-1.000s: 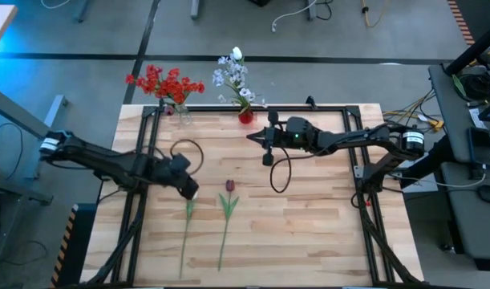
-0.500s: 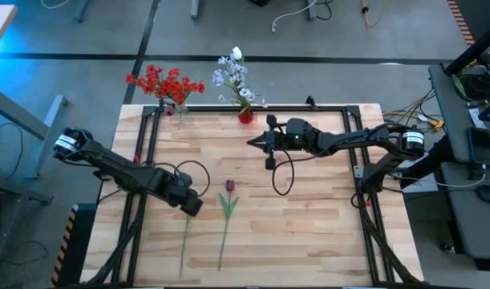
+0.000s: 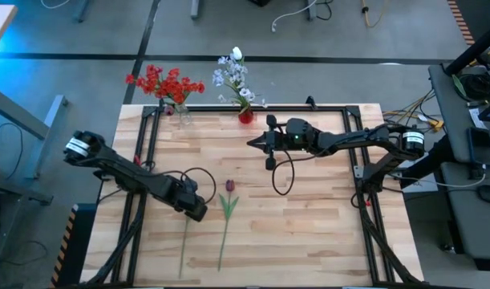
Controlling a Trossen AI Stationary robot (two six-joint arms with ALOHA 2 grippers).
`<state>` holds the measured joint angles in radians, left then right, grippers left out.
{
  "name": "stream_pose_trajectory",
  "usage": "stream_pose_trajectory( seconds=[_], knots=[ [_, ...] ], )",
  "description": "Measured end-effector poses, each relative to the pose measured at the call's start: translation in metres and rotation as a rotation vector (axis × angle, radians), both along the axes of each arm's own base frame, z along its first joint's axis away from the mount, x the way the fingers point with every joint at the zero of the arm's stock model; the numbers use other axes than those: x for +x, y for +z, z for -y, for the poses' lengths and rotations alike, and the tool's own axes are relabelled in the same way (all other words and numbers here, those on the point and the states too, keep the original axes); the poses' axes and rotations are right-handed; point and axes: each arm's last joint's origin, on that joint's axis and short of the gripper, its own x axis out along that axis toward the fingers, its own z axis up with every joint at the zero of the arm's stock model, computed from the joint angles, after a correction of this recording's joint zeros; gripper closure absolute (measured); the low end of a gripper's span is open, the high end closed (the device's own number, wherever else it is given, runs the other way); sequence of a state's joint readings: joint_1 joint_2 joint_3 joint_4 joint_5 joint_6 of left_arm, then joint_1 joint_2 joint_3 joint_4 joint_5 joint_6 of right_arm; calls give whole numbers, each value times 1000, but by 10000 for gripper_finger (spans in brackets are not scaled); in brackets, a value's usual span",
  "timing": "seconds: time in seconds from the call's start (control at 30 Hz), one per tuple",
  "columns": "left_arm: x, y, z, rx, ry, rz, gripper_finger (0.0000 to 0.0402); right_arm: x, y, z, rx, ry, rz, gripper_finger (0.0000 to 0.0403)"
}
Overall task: Sort flowers into vase by color
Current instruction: Put the white flower into the red vase
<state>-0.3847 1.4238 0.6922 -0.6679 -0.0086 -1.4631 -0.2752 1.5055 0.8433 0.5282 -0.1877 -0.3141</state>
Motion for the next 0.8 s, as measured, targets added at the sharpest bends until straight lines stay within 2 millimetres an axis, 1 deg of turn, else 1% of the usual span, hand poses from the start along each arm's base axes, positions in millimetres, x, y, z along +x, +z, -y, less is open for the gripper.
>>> stream_pose_trajectory(
  seconds=[0.17, 0.3, 0.4, 0.5, 0.67, 0.8],
  knots=[
    [0, -7, 0, 15, -26, -27, 319, 0, 0, 0, 0, 0, 0, 394],
    [0, -9, 0, 31, -69, -32, 359, -1, 1, -1, 5, 7, -10, 393],
    [2, -5, -2, 104, -111, 28, 392, -4, 0, 0, 15, 88, -36, 394],
    [5, 3, -5, 166, -138, 120, 396, -7, -2, 5, 61, 148, -45, 394],
    [12, 9, -12, 214, -175, 288, 400, -14, -6, 17, 108, 111, -54, 394],
    [15, 7, -27, 288, -167, 424, 400, -17, -10, 20, 116, 95, -35, 394]
  ],
)
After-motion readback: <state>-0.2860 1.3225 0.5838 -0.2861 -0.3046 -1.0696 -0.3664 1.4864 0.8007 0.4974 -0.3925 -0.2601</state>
